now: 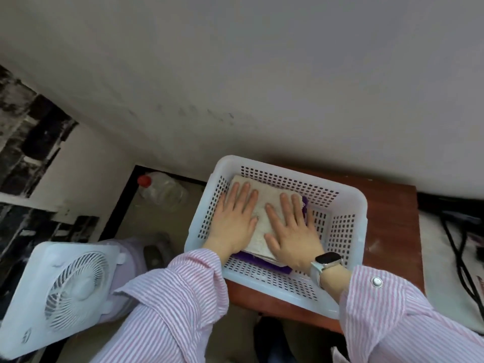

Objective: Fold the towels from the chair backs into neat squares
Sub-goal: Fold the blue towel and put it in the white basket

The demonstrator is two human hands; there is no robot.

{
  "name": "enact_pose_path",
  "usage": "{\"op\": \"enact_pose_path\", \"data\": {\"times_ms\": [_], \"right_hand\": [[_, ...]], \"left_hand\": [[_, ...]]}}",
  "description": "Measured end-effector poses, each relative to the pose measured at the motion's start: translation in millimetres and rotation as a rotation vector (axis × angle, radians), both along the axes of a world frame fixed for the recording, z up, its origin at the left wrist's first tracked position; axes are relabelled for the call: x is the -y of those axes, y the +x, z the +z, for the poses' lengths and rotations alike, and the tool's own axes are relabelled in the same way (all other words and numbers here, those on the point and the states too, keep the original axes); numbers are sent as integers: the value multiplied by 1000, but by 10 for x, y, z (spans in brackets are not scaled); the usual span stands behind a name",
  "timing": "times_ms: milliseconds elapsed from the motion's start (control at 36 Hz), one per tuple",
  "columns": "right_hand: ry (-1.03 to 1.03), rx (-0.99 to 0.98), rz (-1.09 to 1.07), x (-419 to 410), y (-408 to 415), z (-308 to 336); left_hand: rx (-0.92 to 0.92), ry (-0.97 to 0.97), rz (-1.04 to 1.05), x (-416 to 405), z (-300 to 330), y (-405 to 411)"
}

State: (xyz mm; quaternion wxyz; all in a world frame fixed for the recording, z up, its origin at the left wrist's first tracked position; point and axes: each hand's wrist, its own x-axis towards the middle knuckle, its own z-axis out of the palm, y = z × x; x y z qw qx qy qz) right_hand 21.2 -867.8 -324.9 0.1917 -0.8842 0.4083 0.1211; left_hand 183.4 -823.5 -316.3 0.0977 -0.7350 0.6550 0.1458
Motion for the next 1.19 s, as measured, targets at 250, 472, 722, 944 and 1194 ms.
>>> {"op": "enact_pose_path", "data": {"times_ms": [250, 472, 722, 944, 1194], "right_hand": [[7, 436, -192, -403, 430, 939], [165, 508, 168, -2038, 1055, 1682], [350, 440, 641, -4947, 1321, 2210], [434, 358, 1081, -7398, 1224, 2322], [464, 245, 1399, -9302, 1393, 2239]], "left_hand": [[-399, -339, 483, -763, 942, 175], [-344, -537, 955, -2888, 1620, 561], [-154, -716, 1428, -6369, 2117, -25], [-6, -782, 1887, -8824, 2291, -962], [26, -790, 2181, -10400, 2105, -1239]]}}
